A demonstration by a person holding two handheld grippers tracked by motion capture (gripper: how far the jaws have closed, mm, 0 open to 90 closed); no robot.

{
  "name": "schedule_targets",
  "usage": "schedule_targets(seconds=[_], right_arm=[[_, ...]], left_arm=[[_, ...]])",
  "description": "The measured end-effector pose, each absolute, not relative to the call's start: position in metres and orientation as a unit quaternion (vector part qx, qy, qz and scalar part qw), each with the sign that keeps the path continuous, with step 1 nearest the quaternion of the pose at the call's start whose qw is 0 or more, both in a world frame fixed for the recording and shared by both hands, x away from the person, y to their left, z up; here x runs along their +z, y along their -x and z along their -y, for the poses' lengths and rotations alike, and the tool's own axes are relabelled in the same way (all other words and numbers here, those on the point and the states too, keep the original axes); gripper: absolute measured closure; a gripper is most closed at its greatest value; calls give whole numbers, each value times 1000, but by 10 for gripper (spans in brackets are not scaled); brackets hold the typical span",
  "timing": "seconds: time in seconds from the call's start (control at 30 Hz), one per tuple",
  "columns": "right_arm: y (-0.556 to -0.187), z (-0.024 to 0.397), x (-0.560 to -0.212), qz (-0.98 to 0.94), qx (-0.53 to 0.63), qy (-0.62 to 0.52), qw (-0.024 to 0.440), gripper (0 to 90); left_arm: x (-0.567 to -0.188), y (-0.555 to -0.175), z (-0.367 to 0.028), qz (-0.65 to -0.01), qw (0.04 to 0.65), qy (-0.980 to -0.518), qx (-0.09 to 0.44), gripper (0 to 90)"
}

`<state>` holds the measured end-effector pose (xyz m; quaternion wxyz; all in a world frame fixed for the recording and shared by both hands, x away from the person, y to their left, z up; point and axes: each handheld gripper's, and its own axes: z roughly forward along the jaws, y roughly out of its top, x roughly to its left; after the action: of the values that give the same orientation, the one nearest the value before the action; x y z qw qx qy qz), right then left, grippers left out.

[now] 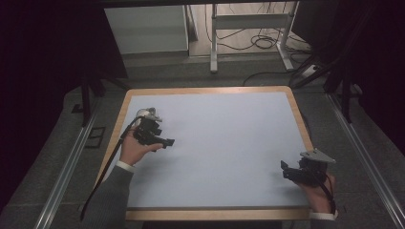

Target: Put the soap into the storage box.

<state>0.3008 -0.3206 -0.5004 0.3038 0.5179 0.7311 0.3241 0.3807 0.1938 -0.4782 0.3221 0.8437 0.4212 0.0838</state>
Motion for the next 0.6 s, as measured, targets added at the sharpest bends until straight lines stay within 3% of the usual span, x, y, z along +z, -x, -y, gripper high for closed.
schedule_targets(seconds=[0.6], right_arm=[[-300,320,-500,-732,324,-515,306,71]], left_arm=[[-530,-340,-167,-399,303,-862,74,228]])
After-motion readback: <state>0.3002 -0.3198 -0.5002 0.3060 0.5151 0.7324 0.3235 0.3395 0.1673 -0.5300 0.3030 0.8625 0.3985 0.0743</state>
